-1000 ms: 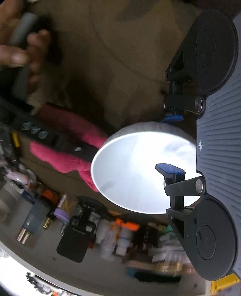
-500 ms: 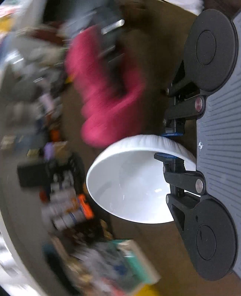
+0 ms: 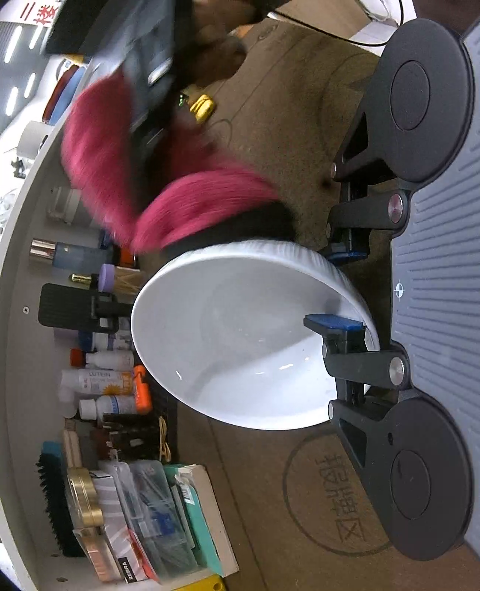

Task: Clean bowl
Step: 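Hold the bowl with the left gripper while the right gripper wipes its outer wall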

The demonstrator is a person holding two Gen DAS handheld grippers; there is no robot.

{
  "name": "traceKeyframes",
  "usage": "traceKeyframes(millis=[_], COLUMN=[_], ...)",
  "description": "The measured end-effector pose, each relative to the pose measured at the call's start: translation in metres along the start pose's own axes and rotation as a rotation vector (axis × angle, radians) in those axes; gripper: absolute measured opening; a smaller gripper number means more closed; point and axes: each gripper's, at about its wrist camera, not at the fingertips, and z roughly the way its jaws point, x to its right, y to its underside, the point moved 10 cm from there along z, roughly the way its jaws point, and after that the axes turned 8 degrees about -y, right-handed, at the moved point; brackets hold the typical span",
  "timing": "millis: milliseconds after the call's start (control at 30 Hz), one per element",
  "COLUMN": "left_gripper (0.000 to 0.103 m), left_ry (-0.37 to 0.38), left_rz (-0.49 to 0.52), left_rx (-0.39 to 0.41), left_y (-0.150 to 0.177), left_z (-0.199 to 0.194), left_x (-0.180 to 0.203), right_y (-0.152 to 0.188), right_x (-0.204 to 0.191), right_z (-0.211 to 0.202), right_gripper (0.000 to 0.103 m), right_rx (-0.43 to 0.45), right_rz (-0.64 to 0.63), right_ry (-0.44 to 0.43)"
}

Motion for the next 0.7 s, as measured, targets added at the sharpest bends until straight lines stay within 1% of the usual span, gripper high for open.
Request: traceKeyframes(millis=[33,100,133,200,267,333,433,500,567,633,667,700], left_gripper=[0.033,0.036,0.036,0.036,0.037,0.037,0.040,0.041,0.041,0.041,0.041,0.042], left_ry=[0.000,-0.005,-0.008,-0.008,-0.006,-0.005,0.001,0.000,-0.011,-0.020,-0.023,-0.027], left_rz=[-0.005,-0.016,-0.021,-0.031,-0.035,-0.029,-0.018,-0.012,0.000,0.005,0.006,0.008], left_rx=[0.001,0.007,0.011,0.017,0.020,0.018,0.008,0.000,-0.005,-0.008,-0.010,-0.013], left_y=[0.001,0.002,0.003,0.003,0.002,0.002,0.001,-0.001,-0.001,-0.001,-0.001,0.000], left_z=[-0.001,0.000,0.001,0.001,0.002,0.002,0.005,0.007,0.009,0.010,0.010,0.010], left_x=[-0.001,-0.003,-0.003,-0.003,-0.003,-0.003,-0.003,-0.003,-0.002,-0.002,-0.002,-0.002], right_y=[-0.003,-0.006,-0.004,0.000,0.005,0.009,0.017,0.024,0.035,0.060,0.071,0.078], right_x=[0.009,0.038,0.047,0.052,0.046,0.028,-0.004,-0.020,-0.027,-0.027,-0.027,-0.028], right_z=[0.003,0.007,0.008,0.005,-0.001,-0.008,-0.018,-0.018,-0.016,-0.007,-0.003,-0.001], right_gripper=[0.023,0.023,0.023,0.023,0.023,0.023,0.023,0.023,0.023,0.024,0.024,0.027], right_rx=[0.011,0.043,0.058,0.080,0.103,0.103,0.077,0.049,0.017,-0.072,-0.113,-0.137], right_rz=[0.015,0.098,0.134,0.176,0.199,0.180,0.145,0.116,0.101,0.114,0.126,0.136], right_ry=[0.027,0.125,0.141,0.135,0.090,0.032,-0.061,-0.079,-0.063,-0.031,-0.028,-0.040])
